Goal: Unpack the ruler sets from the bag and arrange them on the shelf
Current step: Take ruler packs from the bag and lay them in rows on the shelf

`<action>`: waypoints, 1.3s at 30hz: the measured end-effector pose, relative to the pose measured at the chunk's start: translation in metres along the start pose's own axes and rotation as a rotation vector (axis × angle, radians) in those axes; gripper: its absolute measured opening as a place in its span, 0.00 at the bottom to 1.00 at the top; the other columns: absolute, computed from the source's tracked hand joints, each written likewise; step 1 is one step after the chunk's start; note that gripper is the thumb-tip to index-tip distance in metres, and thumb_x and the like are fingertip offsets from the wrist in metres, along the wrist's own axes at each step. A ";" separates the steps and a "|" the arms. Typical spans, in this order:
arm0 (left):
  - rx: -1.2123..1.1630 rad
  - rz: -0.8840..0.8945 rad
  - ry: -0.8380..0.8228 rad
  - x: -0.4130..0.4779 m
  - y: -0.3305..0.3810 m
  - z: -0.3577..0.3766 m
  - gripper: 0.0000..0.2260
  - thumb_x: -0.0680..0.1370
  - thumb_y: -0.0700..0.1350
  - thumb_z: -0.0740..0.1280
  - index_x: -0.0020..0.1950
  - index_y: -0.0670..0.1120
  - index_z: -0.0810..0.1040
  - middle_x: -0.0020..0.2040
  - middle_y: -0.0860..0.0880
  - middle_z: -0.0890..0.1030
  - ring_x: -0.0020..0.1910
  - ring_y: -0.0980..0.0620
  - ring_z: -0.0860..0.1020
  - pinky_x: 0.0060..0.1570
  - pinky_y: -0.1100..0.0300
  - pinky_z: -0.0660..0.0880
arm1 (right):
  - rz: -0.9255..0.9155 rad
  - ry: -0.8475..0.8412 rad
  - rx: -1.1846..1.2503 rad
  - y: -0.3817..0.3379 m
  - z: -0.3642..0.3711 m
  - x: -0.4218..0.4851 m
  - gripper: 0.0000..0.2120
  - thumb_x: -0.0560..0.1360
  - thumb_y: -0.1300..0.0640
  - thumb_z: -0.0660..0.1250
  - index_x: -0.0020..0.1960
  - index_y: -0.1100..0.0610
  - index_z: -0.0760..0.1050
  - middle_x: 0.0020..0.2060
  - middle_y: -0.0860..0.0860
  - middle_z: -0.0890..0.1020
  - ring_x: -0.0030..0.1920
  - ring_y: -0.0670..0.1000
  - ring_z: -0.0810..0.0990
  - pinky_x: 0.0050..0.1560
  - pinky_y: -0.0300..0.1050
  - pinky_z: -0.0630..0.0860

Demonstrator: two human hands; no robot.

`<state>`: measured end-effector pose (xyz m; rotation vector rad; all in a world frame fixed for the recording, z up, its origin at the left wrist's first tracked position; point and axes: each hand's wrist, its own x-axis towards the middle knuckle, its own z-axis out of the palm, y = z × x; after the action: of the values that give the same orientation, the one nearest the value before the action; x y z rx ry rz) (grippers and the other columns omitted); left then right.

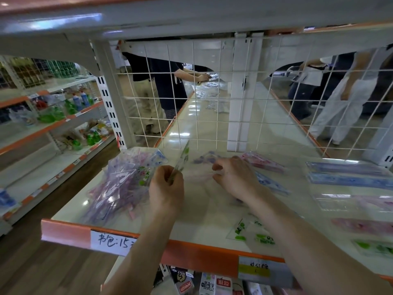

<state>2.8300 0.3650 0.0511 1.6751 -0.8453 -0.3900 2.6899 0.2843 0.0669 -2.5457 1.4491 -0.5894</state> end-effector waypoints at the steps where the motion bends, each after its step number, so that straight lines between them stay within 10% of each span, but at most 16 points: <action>1: -0.005 -0.003 -0.005 0.000 0.000 0.000 0.03 0.77 0.41 0.65 0.43 0.48 0.74 0.36 0.51 0.74 0.37 0.51 0.72 0.37 0.59 0.67 | -0.001 -0.010 -0.007 0.000 0.001 0.000 0.12 0.77 0.52 0.65 0.61 0.50 0.76 0.55 0.50 0.81 0.58 0.51 0.75 0.54 0.45 0.65; 14: -0.093 -0.030 -0.022 -0.001 0.002 0.000 0.07 0.77 0.42 0.64 0.40 0.51 0.75 0.40 0.49 0.78 0.43 0.46 0.77 0.48 0.48 0.75 | -0.045 0.091 0.059 0.000 0.010 -0.007 0.11 0.78 0.54 0.63 0.58 0.53 0.77 0.55 0.50 0.80 0.58 0.51 0.71 0.56 0.44 0.65; 22: -0.152 0.094 -0.197 -0.011 0.007 -0.001 0.04 0.77 0.39 0.66 0.42 0.44 0.79 0.33 0.51 0.79 0.32 0.58 0.76 0.35 0.67 0.72 | 0.007 -0.088 1.012 -0.016 0.006 -0.012 0.08 0.79 0.61 0.63 0.56 0.61 0.76 0.42 0.51 0.82 0.41 0.44 0.83 0.39 0.36 0.79; 27: -0.210 0.033 -0.105 -0.010 0.007 -0.001 0.02 0.76 0.42 0.68 0.42 0.47 0.78 0.36 0.47 0.79 0.36 0.53 0.76 0.39 0.59 0.74 | -0.049 -0.065 0.829 -0.010 0.002 -0.011 0.14 0.80 0.63 0.58 0.62 0.56 0.76 0.50 0.51 0.81 0.43 0.51 0.81 0.44 0.43 0.80; 33: -0.207 -0.004 -0.030 -0.009 0.006 -0.001 0.07 0.75 0.42 0.70 0.48 0.52 0.73 0.35 0.49 0.82 0.32 0.54 0.77 0.36 0.62 0.73 | -0.080 -0.032 0.721 -0.007 0.006 -0.015 0.18 0.76 0.55 0.68 0.65 0.51 0.72 0.42 0.46 0.78 0.39 0.45 0.78 0.39 0.27 0.71; 39: -0.197 -0.033 -0.053 -0.007 0.005 0.000 0.07 0.75 0.41 0.69 0.48 0.47 0.73 0.35 0.48 0.82 0.30 0.59 0.78 0.33 0.68 0.73 | -0.081 -0.121 0.430 -0.011 0.006 -0.017 0.35 0.69 0.47 0.74 0.72 0.44 0.62 0.63 0.45 0.73 0.59 0.47 0.75 0.59 0.48 0.75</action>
<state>2.8232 0.3695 0.0540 1.5030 -0.7924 -0.5259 2.6934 0.3044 0.0602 -2.2623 1.0492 -0.6629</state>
